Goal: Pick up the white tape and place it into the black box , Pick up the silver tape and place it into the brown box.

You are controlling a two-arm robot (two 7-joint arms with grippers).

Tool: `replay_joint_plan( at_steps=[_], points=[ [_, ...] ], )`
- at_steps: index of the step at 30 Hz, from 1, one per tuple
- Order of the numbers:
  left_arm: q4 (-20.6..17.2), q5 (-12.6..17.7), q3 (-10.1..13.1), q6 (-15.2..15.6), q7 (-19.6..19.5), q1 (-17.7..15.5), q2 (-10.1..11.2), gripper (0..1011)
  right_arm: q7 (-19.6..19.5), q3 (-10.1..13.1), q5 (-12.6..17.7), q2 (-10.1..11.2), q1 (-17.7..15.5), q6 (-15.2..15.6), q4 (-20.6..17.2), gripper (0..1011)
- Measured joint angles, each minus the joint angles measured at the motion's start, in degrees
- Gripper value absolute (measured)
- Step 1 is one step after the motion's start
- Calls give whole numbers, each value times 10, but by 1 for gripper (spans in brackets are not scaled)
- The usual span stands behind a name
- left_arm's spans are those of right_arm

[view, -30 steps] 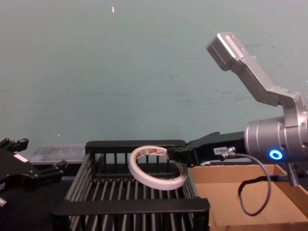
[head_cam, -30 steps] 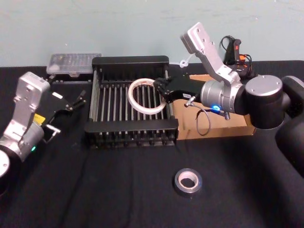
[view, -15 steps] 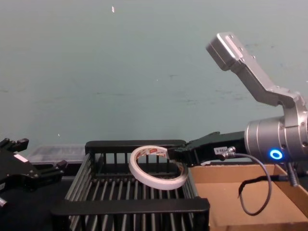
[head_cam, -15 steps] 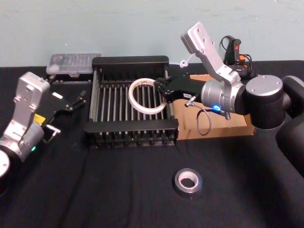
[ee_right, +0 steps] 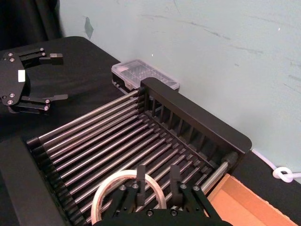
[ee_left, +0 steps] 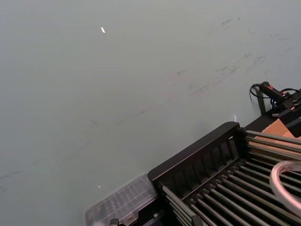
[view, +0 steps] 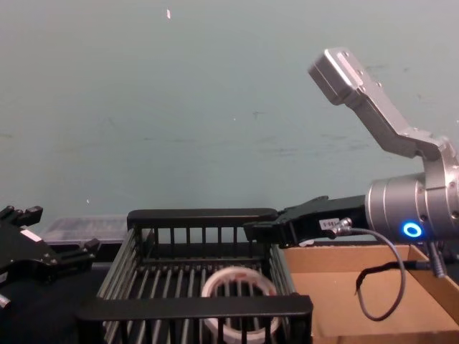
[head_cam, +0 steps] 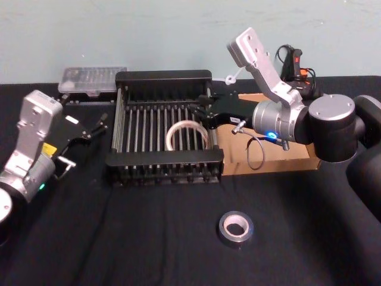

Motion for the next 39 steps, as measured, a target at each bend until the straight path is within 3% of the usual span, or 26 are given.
replay_joint_plan(
  at_steps=[4, 7, 13, 14, 18, 23, 39],
  points=[
    [0, 0, 0, 0, 0, 0, 0, 1001, 0, 0, 0, 0, 0, 0, 0, 403],
    [0, 0, 0, 0, 0, 0, 0, 1002, 0, 0, 0, 0, 0, 0, 0, 548],
    [0, 0, 0, 0, 0, 0, 0, 1001, 0, 0, 1, 1, -1, 0, -1, 699],
    [0, 0, 0, 0, 0, 0, 0, 1001, 0, 0, 1, 1, -1, 0, -1, 764],
    [0, 0, 0, 0, 0, 0, 0, 1002, 0, 0, 1, 1, -1, 0, -1, 833],
    [0, 0, 0, 0, 0, 0, 0, 1001, 0, 0, 1, 1, -1, 0, -1, 995],
    [0, 0, 0, 0, 0, 0, 0, 1001, 0, 0, 1, 1, -1, 0, -1, 1002]
  ],
)
